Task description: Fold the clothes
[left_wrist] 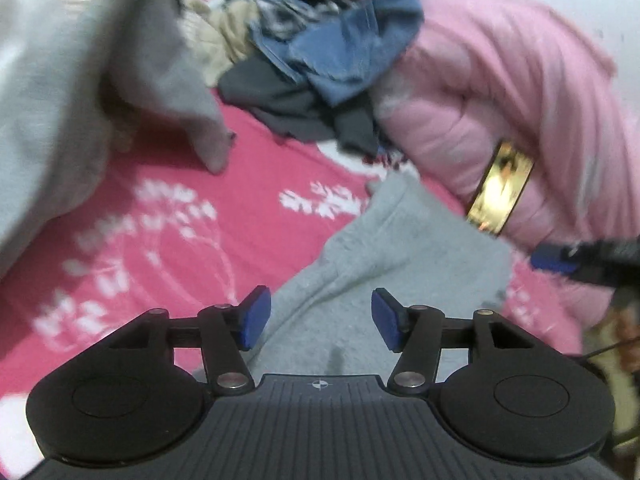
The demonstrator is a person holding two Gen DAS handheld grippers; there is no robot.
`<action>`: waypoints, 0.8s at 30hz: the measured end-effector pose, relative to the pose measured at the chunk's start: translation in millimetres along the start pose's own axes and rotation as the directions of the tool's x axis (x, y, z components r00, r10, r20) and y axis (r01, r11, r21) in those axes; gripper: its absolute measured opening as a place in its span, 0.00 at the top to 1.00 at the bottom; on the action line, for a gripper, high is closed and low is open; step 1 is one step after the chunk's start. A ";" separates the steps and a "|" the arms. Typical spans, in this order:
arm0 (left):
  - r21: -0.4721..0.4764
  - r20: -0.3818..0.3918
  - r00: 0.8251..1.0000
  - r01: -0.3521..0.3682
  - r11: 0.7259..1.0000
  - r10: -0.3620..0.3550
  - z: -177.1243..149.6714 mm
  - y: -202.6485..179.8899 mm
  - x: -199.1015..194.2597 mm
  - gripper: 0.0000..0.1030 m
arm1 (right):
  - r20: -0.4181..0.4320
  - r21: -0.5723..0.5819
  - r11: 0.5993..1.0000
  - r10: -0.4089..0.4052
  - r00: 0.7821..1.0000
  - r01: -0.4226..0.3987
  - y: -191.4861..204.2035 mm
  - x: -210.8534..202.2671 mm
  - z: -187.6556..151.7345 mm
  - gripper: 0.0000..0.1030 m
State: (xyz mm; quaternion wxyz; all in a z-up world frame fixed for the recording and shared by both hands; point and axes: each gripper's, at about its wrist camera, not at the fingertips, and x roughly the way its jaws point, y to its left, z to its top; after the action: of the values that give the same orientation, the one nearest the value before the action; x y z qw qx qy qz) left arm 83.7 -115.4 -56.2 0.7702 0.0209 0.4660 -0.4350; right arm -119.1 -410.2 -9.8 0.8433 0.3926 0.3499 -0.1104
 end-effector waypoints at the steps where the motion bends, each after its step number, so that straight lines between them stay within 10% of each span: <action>1: 0.024 0.000 1.000 0.000 1.000 0.000 2.1 -2.5 10.4 0.46 | 0.000 0.003 1.000 -0.002 1.000 0.002 1.4 1.7 0.6 0.60; 15: 0.373 -0.018 0.996 0.084 0.924 -0.083 34.4 -39.9 103.0 0.33 | -0.031 0.033 0.998 -0.048 0.998 0.049 -9.5 7.6 0.2 0.60; 21: 0.348 0.020 0.994 0.097 0.933 -0.111 29.4 -40.7 106.5 0.58 | -0.016 0.025 0.997 -0.075 0.997 0.075 -17.3 -0.2 7.2 0.60; 24: 0.345 0.039 0.993 0.090 0.934 -0.111 24.8 -44.0 105.2 0.88 | 0.003 0.022 0.997 -0.079 0.997 0.078 -17.3 -3.2 10.7 0.60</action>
State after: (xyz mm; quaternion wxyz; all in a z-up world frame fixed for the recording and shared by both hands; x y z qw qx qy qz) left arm 90.4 -222.1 -103.2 0.7446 0.1182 0.3611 -0.5488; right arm -124.0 -430.0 -12.9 0.8346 0.3876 0.3623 -0.1480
